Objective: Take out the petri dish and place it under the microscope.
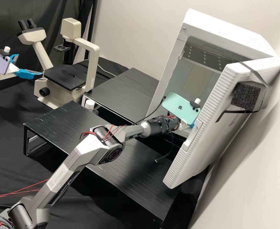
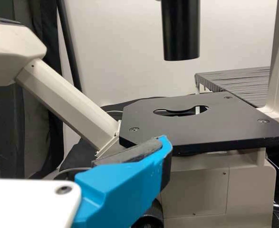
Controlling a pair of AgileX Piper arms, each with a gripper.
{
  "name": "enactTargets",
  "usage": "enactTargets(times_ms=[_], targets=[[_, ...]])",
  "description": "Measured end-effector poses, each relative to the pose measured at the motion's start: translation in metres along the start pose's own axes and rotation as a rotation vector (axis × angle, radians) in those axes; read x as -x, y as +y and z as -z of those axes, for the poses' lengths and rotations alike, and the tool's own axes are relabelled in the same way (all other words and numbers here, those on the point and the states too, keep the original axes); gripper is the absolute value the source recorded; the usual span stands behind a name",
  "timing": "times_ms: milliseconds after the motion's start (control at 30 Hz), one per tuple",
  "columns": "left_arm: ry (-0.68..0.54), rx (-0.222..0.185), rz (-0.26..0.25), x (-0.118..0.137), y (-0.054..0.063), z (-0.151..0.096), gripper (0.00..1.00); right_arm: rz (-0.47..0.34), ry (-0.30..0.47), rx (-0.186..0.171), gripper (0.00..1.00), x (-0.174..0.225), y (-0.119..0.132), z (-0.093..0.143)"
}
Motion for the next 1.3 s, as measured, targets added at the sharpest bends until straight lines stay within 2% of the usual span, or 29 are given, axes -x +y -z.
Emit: enactTargets(times_ms=[267,400,433,467,500,600,767,900,1033,1300], targets=[[0.0,0.0,0.0,0.0,0.0,0.0,1.0,-0.011,-0.002,-0.013,0.0,0.002,-0.001,-0.001],[0.0,0.0,0.0,0.0,0.0,0.0,1.0,-0.034,-0.009,-0.004,0.0,0.008,0.001,-0.002],[0.0,0.0,0.0,0.0,0.0,0.0,1.0,-0.034,-0.019,-0.036,0.0,0.01,0.0,-0.004],[0.0,0.0,0.0,0.0,0.0,0.0,1.0,-0.031,-0.023,-0.038,0.0,0.012,0.0,-0.004],[0.0,0.0,0.0,0.0,0.0,0.0,1.0,-0.033,-0.028,-0.01,0.0,0.015,0.001,-0.003],[0.0,0.0,0.0,0.0,0.0,0.0,1.0,-0.031,-0.032,-0.023,0.0,0.022,0.003,-0.001],[0.0,0.0,0.0,0.0,0.0,0.0,1.0,-0.028,-0.02,-0.016,0.0,0.034,0.009,0.005],[0.0,0.0,0.0,0.0,0.0,0.0,1.0,0.009,0.024,0.007,0.0,0.04,0.007,0.011],[0.0,0.0,0.0,0.0,0.0,0.0,1.0,0.019,0.028,0.0,0.0,0.046,0.007,0.012],[0.0,0.0,0.0,0.0,0.0,0.0,1.0,0.026,0.031,0.012,0.0,0.053,0.008,0.014]])
